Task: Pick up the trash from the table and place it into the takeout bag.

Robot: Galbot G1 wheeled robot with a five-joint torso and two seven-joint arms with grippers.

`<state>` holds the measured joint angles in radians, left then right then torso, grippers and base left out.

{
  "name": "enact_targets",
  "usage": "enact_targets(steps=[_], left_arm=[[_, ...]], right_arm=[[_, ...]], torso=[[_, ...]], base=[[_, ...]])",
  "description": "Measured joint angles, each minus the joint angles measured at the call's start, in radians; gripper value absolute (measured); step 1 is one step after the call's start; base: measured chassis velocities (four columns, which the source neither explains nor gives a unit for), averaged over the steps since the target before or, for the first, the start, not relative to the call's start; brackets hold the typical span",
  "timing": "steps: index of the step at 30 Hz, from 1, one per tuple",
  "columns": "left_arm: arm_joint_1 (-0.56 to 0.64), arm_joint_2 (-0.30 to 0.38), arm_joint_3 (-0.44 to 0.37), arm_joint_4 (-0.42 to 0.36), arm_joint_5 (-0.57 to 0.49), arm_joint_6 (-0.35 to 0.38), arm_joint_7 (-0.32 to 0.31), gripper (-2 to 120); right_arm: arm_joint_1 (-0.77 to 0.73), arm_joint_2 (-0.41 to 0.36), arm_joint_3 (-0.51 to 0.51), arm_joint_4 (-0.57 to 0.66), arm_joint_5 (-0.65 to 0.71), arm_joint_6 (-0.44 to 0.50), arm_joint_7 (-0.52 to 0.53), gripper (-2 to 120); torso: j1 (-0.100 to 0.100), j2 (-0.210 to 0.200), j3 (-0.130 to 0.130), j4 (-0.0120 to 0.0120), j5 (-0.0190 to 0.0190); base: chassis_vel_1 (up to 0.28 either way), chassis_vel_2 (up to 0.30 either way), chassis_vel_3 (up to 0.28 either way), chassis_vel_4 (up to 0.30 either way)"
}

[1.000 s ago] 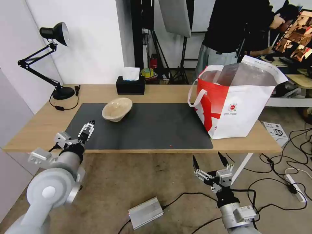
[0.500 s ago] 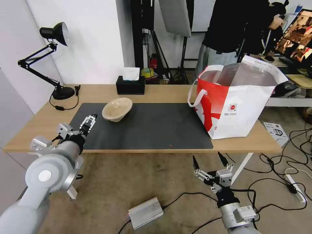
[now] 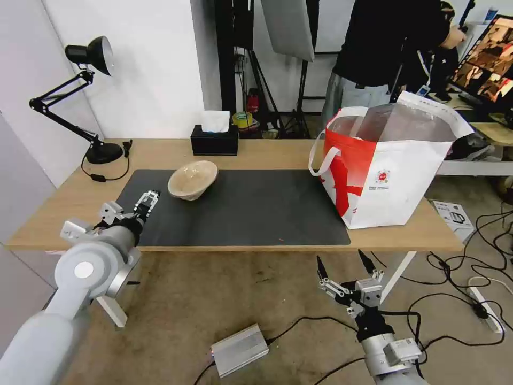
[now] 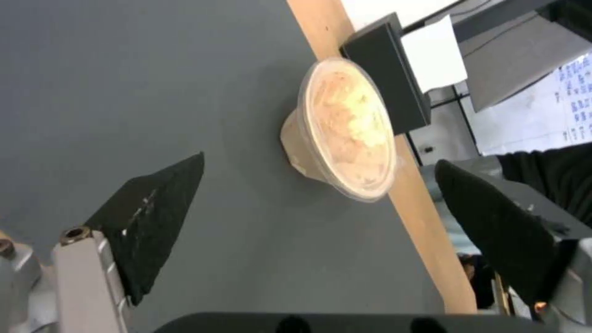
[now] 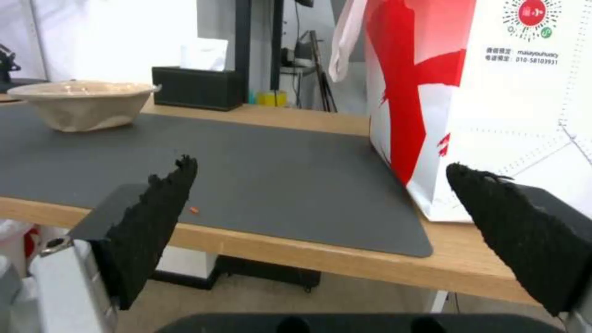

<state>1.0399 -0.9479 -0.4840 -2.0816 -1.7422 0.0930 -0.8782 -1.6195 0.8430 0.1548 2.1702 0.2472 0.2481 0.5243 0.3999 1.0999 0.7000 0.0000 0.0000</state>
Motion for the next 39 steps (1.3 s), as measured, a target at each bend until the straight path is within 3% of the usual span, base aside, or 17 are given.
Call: enact_targets(steps=[11,39], left_arm=[[-0.067,0.002,0.058,0.057,-0.014,0.005,-0.005,100],[-0.261,-0.085,0.232,0.235,0.035,-0.001,-0.011,100]], right_arm=[[0.0,0.0,0.0,0.0,0.0,0.0,0.0,100],[0.0,0.0,0.0,0.0,0.0,0.0,0.0,100]], torso=[[0.0,0.0,0.0,0.0001,0.0],[0.0,0.0,0.0,0.0,0.0001]], base=[[0.0,0.0,0.0,0.0],[0.0,0.0,0.0,0.0]])
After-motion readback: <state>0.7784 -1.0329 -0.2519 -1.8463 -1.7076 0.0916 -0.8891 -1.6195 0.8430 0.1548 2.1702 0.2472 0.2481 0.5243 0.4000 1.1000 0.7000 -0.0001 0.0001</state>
